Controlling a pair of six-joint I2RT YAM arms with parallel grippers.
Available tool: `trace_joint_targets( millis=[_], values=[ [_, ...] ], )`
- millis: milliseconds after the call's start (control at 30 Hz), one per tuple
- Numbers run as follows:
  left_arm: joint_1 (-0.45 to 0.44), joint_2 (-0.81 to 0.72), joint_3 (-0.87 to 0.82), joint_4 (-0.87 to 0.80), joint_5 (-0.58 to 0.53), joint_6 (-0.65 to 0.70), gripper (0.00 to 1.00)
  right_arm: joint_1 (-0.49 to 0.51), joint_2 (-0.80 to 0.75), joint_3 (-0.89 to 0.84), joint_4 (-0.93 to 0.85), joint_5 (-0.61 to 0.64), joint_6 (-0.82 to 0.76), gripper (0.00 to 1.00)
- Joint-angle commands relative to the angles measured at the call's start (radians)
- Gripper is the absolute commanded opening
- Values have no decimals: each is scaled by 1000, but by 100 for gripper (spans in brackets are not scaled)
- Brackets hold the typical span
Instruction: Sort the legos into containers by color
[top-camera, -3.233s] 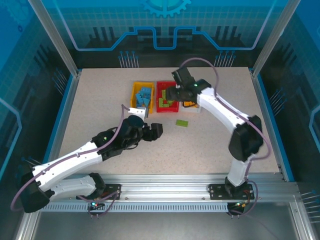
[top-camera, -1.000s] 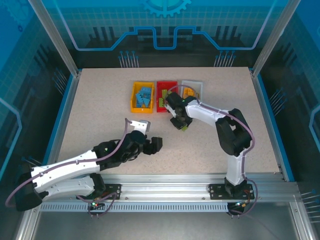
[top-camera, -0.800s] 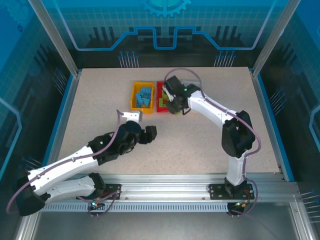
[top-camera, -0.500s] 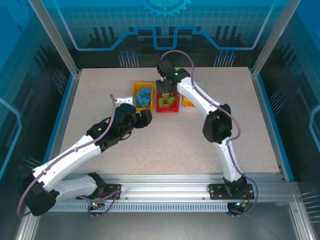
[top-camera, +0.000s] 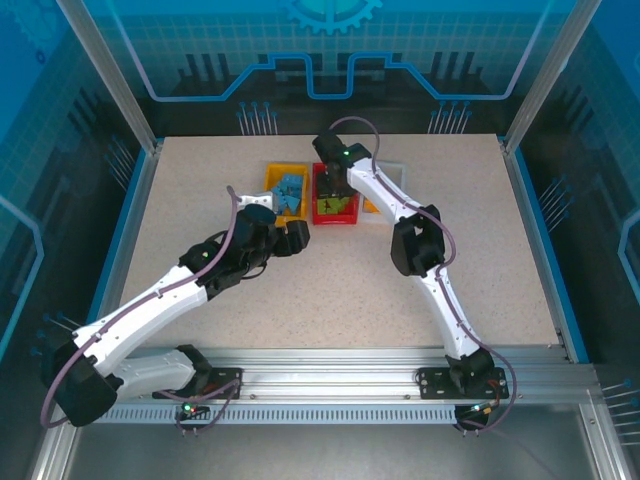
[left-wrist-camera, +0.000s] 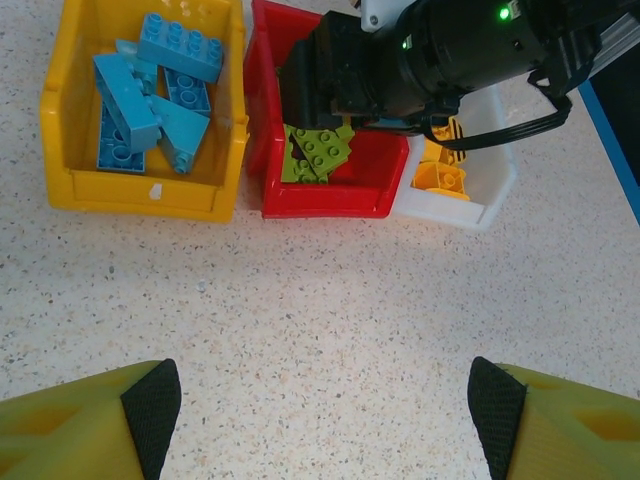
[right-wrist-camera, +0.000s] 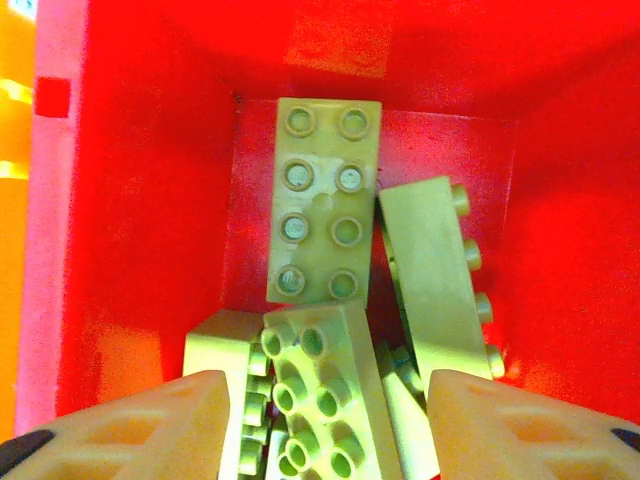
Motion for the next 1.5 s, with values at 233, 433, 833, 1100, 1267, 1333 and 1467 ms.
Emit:
trace_joint_targets(
  millis=[233, 433, 833, 1100, 1267, 1333, 1467],
  values=[
    [8, -63, 9, -78, -13, 11, 81, 33, -386, -208, 103, 66, -18, 59],
    [151, -168, -2, -267, 4, -31, 99, 36, -922, -880, 482, 181, -53, 100],
    [282, -395, -311, 33, -487, 265, 99, -315, -1761, -1891, 902, 224, -160, 100],
    [539, -140, -632, 733, -230, 421, 99, -568, -1600, -2192, 1340, 72, -229, 100],
    [575, 172, -591, 1043, -131, 518, 99, -584, -1358, -2168, 1586, -9, -275, 100],
    [586, 249, -570, 1130, -120, 543, 99, -595, -1282, -2152, 1679, -52, -291, 100],
    [632, 356, -548, 1183, -19, 535, 99, -600, -1168, -2048, 1616, -156, -307, 100]
  ],
)
